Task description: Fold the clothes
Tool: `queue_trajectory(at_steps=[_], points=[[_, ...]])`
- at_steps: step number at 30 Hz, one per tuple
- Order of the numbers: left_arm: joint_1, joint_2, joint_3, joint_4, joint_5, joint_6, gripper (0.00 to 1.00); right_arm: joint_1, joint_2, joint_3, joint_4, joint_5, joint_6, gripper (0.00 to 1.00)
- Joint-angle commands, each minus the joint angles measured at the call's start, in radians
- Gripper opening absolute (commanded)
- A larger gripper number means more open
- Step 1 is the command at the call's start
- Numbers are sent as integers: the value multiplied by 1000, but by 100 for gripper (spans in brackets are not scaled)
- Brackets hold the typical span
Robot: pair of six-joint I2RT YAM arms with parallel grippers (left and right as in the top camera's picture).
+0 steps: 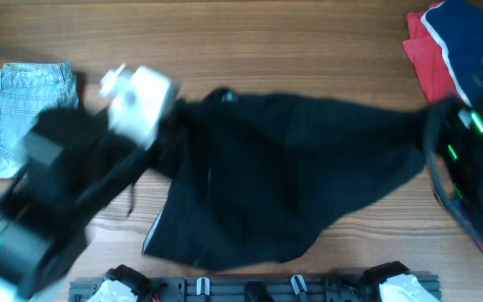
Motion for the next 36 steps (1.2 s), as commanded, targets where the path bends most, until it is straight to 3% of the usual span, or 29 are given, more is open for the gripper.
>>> queue_trajectory(at_steps=[1, 6, 9, 14, 18, 22, 28, 32, 36], points=[[46, 239, 0, 169, -213, -14, 4, -26, 229, 3, 116, -10, -74, 4], [219, 475, 48, 587, -244, -21, 4, -125, 468, 67, 345, 22, -114, 4], [269, 489, 226, 644, -243, 10, 4, -144, 451, 252, 356, 156, -99, 4], [275, 477, 435, 438, -236, 12, 4, -145, 399, 399, 352, 175, -129, 4], [275, 538, 427, -60, -146, -60, 4, -145, 477, 394, 43, 99, -81, 4], [275, 681, 343, -375, -55, -96, 4, -145, 617, 294, -172, -41, -22, 4], [275, 846, 131, -440, -58, -101, 4, -146, 716, 24, -218, -86, 46, 4], [275, 849, 44, -457, -211, -253, 4, -151, 694, -92, -209, -84, 106, 4], [274, 849, 7, -551, -190, -261, 4, -151, 655, -229, -201, -90, 142, 4]])
